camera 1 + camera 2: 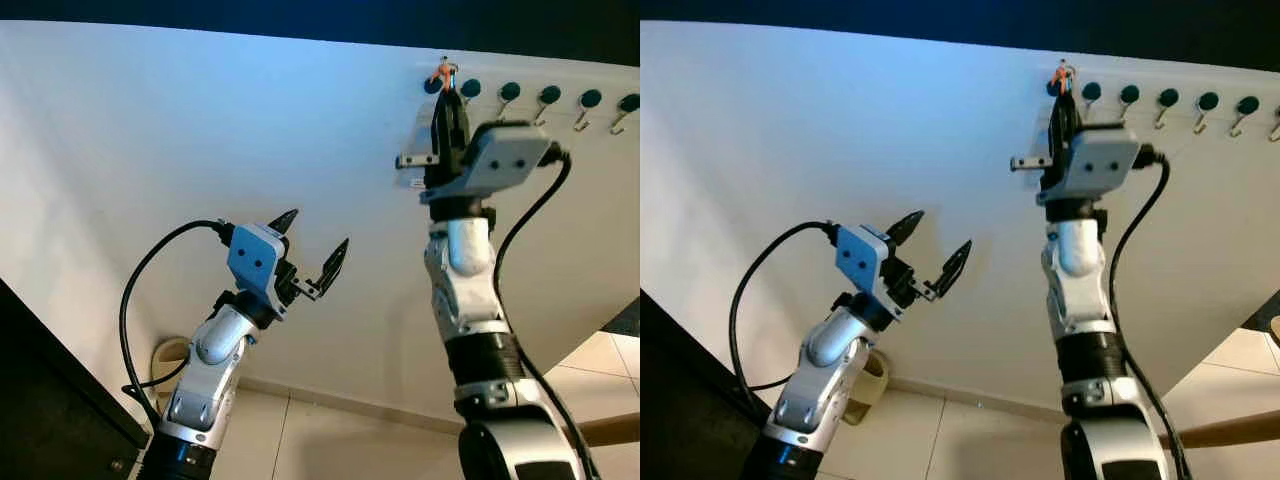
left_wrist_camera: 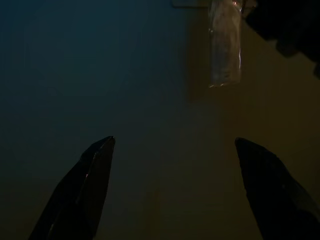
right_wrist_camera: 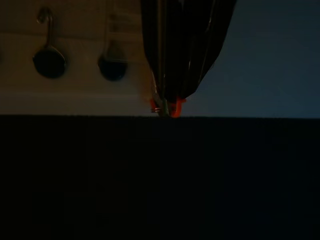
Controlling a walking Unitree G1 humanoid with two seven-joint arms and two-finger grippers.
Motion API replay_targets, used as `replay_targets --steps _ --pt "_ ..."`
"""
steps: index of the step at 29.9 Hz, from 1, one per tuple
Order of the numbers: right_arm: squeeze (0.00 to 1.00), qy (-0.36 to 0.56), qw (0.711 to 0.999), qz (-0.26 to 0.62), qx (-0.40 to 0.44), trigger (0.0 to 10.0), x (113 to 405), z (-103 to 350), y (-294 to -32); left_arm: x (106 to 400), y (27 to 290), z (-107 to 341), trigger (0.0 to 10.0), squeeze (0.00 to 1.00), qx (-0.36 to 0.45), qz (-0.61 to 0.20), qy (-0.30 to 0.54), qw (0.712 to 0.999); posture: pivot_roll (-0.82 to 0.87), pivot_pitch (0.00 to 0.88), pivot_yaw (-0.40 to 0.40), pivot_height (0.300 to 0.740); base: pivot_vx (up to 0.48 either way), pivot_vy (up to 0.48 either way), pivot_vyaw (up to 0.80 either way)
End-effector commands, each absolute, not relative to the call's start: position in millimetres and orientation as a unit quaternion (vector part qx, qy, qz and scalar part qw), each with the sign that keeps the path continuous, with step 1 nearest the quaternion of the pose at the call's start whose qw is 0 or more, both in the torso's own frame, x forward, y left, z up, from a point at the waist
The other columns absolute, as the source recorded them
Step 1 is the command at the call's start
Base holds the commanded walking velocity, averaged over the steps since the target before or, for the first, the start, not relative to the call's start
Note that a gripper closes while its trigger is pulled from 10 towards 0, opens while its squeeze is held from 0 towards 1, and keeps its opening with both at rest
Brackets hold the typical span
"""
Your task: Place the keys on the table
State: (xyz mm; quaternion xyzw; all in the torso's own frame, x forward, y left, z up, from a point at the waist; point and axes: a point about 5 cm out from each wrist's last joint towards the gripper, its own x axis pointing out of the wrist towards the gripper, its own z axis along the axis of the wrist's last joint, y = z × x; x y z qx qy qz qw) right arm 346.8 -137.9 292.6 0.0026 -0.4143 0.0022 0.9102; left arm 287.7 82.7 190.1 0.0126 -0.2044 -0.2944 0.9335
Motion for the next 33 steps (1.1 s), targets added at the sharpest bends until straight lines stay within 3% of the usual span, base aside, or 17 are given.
replay_targets --steps 1,16,20,33 --pt "0.0 -0.413 0.911 -0.008 0.012 0.0 348 298 -145 286 81 193 10.0 0.0 0.017 -0.301 -0.208 0.931 0.06 0.093 -0.021 0.74 0.0 0.0 0.0" --pt "0.0 -0.399 0.916 -0.005 0.048 0.4 357 318 -151 286 80 193 10.0 0.0 0.019 -0.301 -0.206 0.931 0.06 0.094 -0.022 0.74 0.0 0.0 0.0" --pt "0.0 -0.396 0.916 0.001 0.06 0.0 358 323 -152 286 80 193 10.0 0.0 0.019 -0.301 -0.206 0.931 0.06 0.093 -0.022 0.74 0.0 0.0 0.0" --pt "0.0 -0.429 0.896 0.097 0.059 0.0 349 341 -126 286 80 193 10.0 0.0 0.02 -0.302 -0.206 0.931 0.05 0.091 -0.021 0.74 0.0 0.0 0.0"
